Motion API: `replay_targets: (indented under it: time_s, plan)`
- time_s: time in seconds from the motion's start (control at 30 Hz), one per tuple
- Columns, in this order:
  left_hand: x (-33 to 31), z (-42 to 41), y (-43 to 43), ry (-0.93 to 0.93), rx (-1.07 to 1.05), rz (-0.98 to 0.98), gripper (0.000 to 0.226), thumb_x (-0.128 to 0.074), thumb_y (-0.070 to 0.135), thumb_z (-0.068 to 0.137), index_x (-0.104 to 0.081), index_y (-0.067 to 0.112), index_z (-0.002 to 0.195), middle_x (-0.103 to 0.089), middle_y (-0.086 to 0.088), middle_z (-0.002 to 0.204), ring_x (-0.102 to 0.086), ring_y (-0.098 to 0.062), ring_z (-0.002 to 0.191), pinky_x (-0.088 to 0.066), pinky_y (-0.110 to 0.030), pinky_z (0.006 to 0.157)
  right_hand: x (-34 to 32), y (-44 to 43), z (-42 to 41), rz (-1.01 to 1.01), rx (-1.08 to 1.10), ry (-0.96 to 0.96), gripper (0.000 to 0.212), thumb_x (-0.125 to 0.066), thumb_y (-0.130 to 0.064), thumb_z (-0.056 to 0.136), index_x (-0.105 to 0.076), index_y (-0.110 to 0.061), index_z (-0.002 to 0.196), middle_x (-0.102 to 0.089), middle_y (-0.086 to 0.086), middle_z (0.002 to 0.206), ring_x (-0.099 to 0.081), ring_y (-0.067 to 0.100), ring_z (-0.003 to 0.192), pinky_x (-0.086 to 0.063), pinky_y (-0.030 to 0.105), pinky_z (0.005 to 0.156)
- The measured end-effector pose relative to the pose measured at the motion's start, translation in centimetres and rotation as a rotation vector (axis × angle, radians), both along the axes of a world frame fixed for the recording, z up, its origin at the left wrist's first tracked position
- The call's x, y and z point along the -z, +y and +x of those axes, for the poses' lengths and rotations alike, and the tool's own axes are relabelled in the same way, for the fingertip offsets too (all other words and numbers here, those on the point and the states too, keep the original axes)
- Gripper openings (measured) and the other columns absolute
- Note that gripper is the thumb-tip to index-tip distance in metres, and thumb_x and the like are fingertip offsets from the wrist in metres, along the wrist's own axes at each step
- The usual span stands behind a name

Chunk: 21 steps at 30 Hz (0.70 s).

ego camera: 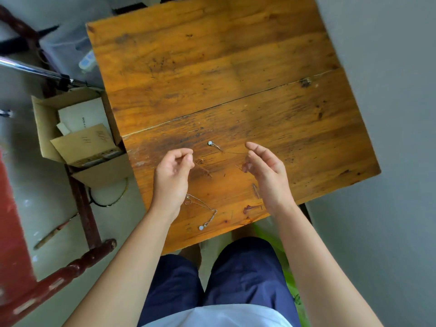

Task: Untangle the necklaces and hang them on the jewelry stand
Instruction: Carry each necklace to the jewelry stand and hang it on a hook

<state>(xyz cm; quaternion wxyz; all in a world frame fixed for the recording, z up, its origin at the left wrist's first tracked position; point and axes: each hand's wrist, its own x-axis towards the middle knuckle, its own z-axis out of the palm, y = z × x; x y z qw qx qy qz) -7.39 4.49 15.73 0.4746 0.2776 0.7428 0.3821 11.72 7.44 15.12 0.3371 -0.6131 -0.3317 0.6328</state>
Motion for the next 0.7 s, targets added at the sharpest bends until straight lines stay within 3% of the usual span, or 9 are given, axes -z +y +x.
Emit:
replay_targets:
  time_s: [0.17,0.27,0.43,0.6,0.7]
  plan:
    - [-5.1,-0.6,0.8,-0.217,-0.115,0.066,0.024,-0.045,0.009,0.101,-0.066,0.02,0.105,-0.059,0.003,0.077,-0.055,-0.014,0.083,-0.046,-0.034,0.085,-5.6,-0.2,-0.7,0.057,0.04,0.062,0.025,-0.057,-0.015,0.101,-0.065,-0.019,0.125,-0.065,-0.007,0.088,-0.059,0.009,0.075,-0.056,0.03,0.079]
    - [-9.5,-1.3,0.7,-0.267,-0.121,0.171,0.026,-0.041,0.008,0.103,-0.065,0.017,0.105,-0.053,0.004,0.072,-0.051,-0.012,0.073,-0.044,-0.034,0.077,-10.1,-0.4,-1.3,0.117,0.027,0.073,0.025,-0.06,-0.017,0.1,-0.066,-0.02,0.125,-0.064,-0.004,0.085,-0.057,0.013,0.07,-0.054,0.036,0.075]
    - [-17.6,-2.8,-1.1,-0.362,-0.078,0.365,0.022,-0.043,0.012,0.102,-0.064,0.016,0.107,-0.057,0.001,0.079,-0.044,-0.011,0.064,-0.04,-0.029,0.066,-18.0,-1.3,-2.2,0.244,0.023,0.108,0.028,-0.062,-0.015,0.098,-0.065,-0.021,0.125,-0.063,0.007,0.089,-0.061,0.015,0.076,-0.055,0.027,0.072]
    - [-22.1,-3.9,-4.4,-0.305,-0.081,0.457,0.024,-0.053,0.014,0.097,-0.062,0.02,0.119,-0.071,-0.003,0.103,-0.046,-0.01,0.069,-0.042,-0.031,0.073,-22.0,-3.3,-3.0,0.344,-0.014,0.054,0.027,-0.063,-0.016,0.096,-0.066,-0.024,0.122,-0.069,0.008,0.103,-0.065,0.016,0.083,-0.057,0.032,0.079]
    - [-21.6,-3.9,-6.2,-0.181,-0.139,0.463,0.029,-0.062,0.022,0.092,-0.062,0.022,0.121,-0.07,0.002,0.108,-0.056,-0.004,0.077,-0.047,-0.023,0.069,-21.8,-3.7,-3.8,0.337,-0.078,0.023,0.026,-0.064,-0.016,0.095,-0.067,-0.026,0.119,-0.071,0.004,0.102,-0.069,0.017,0.085,-0.059,0.03,0.076]
